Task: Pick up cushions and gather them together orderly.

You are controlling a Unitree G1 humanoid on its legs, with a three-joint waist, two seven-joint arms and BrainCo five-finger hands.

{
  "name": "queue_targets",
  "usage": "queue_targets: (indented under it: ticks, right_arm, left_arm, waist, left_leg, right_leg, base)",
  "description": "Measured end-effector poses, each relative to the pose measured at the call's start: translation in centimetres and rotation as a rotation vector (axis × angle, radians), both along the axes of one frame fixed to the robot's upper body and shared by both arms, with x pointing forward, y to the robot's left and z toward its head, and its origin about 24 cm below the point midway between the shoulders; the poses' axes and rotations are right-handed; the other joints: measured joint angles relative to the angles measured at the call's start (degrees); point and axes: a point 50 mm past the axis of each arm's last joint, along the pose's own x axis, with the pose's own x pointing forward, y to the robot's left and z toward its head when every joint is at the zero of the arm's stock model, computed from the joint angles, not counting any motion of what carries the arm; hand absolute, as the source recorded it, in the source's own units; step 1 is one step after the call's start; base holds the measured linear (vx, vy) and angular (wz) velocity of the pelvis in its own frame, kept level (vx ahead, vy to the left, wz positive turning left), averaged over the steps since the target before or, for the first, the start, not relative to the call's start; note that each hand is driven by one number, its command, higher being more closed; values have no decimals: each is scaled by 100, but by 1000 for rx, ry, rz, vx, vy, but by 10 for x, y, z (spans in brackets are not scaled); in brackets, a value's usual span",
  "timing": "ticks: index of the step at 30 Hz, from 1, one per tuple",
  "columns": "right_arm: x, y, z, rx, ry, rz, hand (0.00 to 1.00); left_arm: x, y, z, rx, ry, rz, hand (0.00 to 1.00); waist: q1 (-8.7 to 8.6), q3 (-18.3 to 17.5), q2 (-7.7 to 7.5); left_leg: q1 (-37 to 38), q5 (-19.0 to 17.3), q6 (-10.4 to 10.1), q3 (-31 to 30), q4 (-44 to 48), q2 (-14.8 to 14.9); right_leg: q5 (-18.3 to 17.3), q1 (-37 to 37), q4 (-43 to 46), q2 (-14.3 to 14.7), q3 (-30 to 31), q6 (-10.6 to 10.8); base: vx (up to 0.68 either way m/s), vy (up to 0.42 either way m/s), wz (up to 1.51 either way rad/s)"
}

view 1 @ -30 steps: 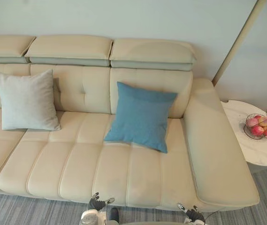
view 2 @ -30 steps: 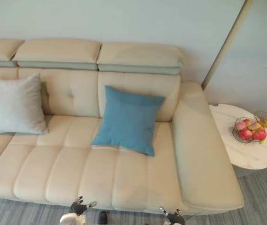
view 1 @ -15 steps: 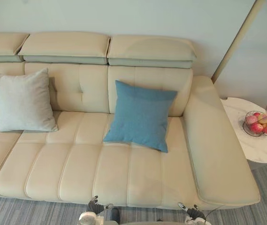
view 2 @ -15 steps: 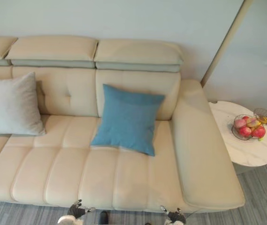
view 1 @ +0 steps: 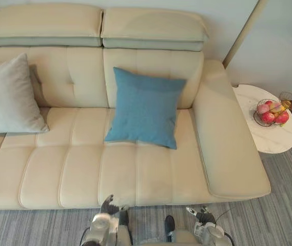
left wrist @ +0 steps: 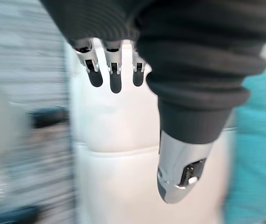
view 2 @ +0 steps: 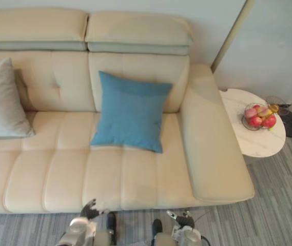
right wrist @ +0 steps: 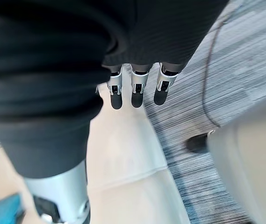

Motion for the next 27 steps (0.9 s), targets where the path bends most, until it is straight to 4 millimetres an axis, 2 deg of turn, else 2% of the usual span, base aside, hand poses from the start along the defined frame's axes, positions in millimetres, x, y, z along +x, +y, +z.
queue_targets:
  ticks: [2, 3, 5, 6, 8, 9, 10, 11, 12, 13, 14, 16, 17, 18, 19, 20, 21, 22, 23, 24, 26, 27]
  right_arm:
    - [10, 1, 5, -6, -42, 7, 0]
    - [19, 0, 10, -16, -74, 6, 0]
    - [23, -4, 12, -32, -82, 5, 0]
    - [21, -5, 11, -38, -76, -2, 0]
    - [15, -6, 9, -49, -62, -13, 0]
    - [12, -7, 8, -54, -52, -20, 0]
    - [5, -8, 6, -56, -34, -28, 0]
    - [2, -8, 5, -55, -27, -32, 0]
    - [-2, -8, 3, -54, -18, -39, 0]
    - [-4, -8, 2, -47, -12, -53, 0]
    - [-5, -11, 2, -52, -12, -65, 0]
    - [-13, -14, 0, -33, 0, -106, 0]
    - [-16, -14, -1, -31, 8, -116, 0]
    - [-25, -18, -3, -30, 28, -140, 0]
    - [-33, -19, -5, -24, 49, -164, 0]
    - [-45, -7, -13, 29, 107, -177, 0]
    - [-47, -5, -14, 36, 116, -182, 0]
    - [-53, -2, -17, 52, 136, -203, 0]
    - [-53, -9, -16, 39, 130, -203, 0]
    - [-48, -10, -15, 40, 121, -200, 0]
    - [-52, -9, -17, 46, 134, -203, 0]
    - [-52, -7, -17, 51, 138, -201, 0]
  left_arm:
    - [3, 4, 3, -8, -21, 35, 0]
    - [3, 2, 3, -19, -20, 41, 0]
    - [-2, -4, -1, -39, -1, 46, 0]
    - [-9, -10, -5, -50, 28, 36, 0]
    - [-13, -19, -9, -64, 50, 8, 0]
    - [-13, -24, -9, -77, 52, 2, 0]
    - [-16, -26, -10, -88, 58, 10, 0]
    - [-19, -25, -11, -88, 65, 15, 0]
    - [-18, -25, -11, -88, 61, 17, 0]
    - [-15, -24, -9, -87, 49, 24, 0]
    - [-14, -22, -9, -85, 49, 30, 0]
    - [-15, -17, -9, -70, 51, 32, 0]
    - [-15, -16, -9, -68, 51, 33, 0]
    - [-16, -16, -10, -67, 56, 35, 0]
    - [-19, -16, -11, -66, 62, 32, 0]
    - [-18, -4, -10, -31, 63, 25, 0]
    - [-19, -2, -10, -24, 67, 27, 0]
    - [-23, 7, -12, -3, 81, 37, 0]
    - [-34, 8, -17, 3, 124, 41, 0]
    - [-36, 11, -18, 16, 138, 37, 0]
    - [-48, 23, -22, 58, 181, 32, 0]
    - [-50, 25, -22, 65, 185, 30, 0]
  waist:
    - [91, -92, -104]
    - [182, -92, -75]
    - [321, -107, 68]
    - [318, -93, 114]
    - [293, -63, 211]
    - [287, -32, 247]
    - [268, -20, 262]
    - [259, -3, 258]
    - [220, 23, 191]
    - [256, 75, 114]
    - [240, 72, 135]
    - [183, 73, 136]
    - [150, 62, 154]
    - [104, 6, 276]
    - [11, -3, 268]
    - [-155, -56, -142]
    - [-175, -88, -216]
    - [-233, -142, -376]
    - [-159, -91, -94]
    - [-213, -81, -151]
    - [-239, -143, -230]
    - [-235, -152, -234]
  left_leg:
    - [-351, 33, -49, -43, 322, 13]
    - [-619, 92, -119, -44, 528, 118]
    - [-737, 258, -196, -19, 505, 302]
    - [-761, 426, -214, -20, 455, 392]
    - [-733, 623, -308, -154, 308, 495]
    - [-693, 811, -310, -164, 177, 553]
    - [-613, 1178, -323, -127, -69, 580]
    - [-568, 1354, -329, -125, -214, 567]
    - [-565, 1367, -336, -106, -229, 557]
    - [-607, 950, -294, 5, 213, 518]
    - [-746, 355, -176, 40, 962, 501]
    - [-856, -541, 99, 57, 2337, 538]
    - [-852, -654, 121, 64, 2456, 559]
    - [-836, -825, 60, 114, 2386, 575]
    - [-711, -918, -104, 73, 1944, 414]
    - [-359, -508, -138, 105, 630, -209]
    - [-274, -503, -138, 181, 397, -290]
    - [-277, -589, 116, 248, 885, -362]
    - [-86, -931, -44, -7, 916, -285]
    - [24, -855, -83, 39, 728, -322]
    - [331, -479, 68, 174, -18, -588]
    - [366, -432, 75, 182, -109, -613]
  right_leg:
    - [-74, 349, -29, -177, 40, 52]
    - [-305, 600, -738, -46, 105, 117]
    - [-355, 803, -1438, 178, 7, 33]
    - [-415, 993, -1783, 277, -84, -78]
    - [-432, 1121, -1946, 410, -249, -135]
    - [-425, 1113, -1924, 495, -340, -152]
    - [-398, 1108, -1853, 552, -458, -237]
    - [-370, 1101, -1829, 540, -541, -362]
    - [-396, 1097, -1854, 480, -686, -576]
    - [-497, 1085, -1869, 358, -833, -751]
    - [-501, 1016, -1865, 254, -948, -749]
    - [-423, 881, -1773, 66, -992, -612]
    - [-406, 870, -1764, 53, -998, -583]
    - [-385, 853, -1734, 49, -1058, -517]
    - [-451, 801, -1760, 59, -1055, -387]
    - [-420, 772, -2144, -194, -773, -431]
    - [-397, 777, -2239, -242, -715, -445]
    - [-359, 814, -2440, -425, -689, -437]
    - [-229, 927, -2530, -267, -581, -297]
    - [-161, 928, -2590, -277, -478, -347]
    - [103, 940, -2778, -444, -315, -296]
    - [152, 945, -2830, -456, -279, -287]
  base:
    - [-89, -154, 17]
    - [-131, -189, -6]
    - [-229, -231, -17]
    - [-253, -225, 7]
    - [-236, -194, 31]
    - [-268, -167, 39]
    - [-273, -125, 39]
    - [-267, -98, 34]
    - [-250, -67, 8]
    - [-175, -21, -12]
    - [-224, 42, -37]
    - [-190, 165, -38]
    - [-110, 194, -3]
    - [-54, 131, 34]
    - [-134, 230, 85]
    - [-108, 172, 81]
    - [-68, 166, 81]
    - [31, 130, 22]
    - [39, 101, 22]
    - [-15, 113, 6]
    - [-7, 111, 0]
    - [44, 84, -14]
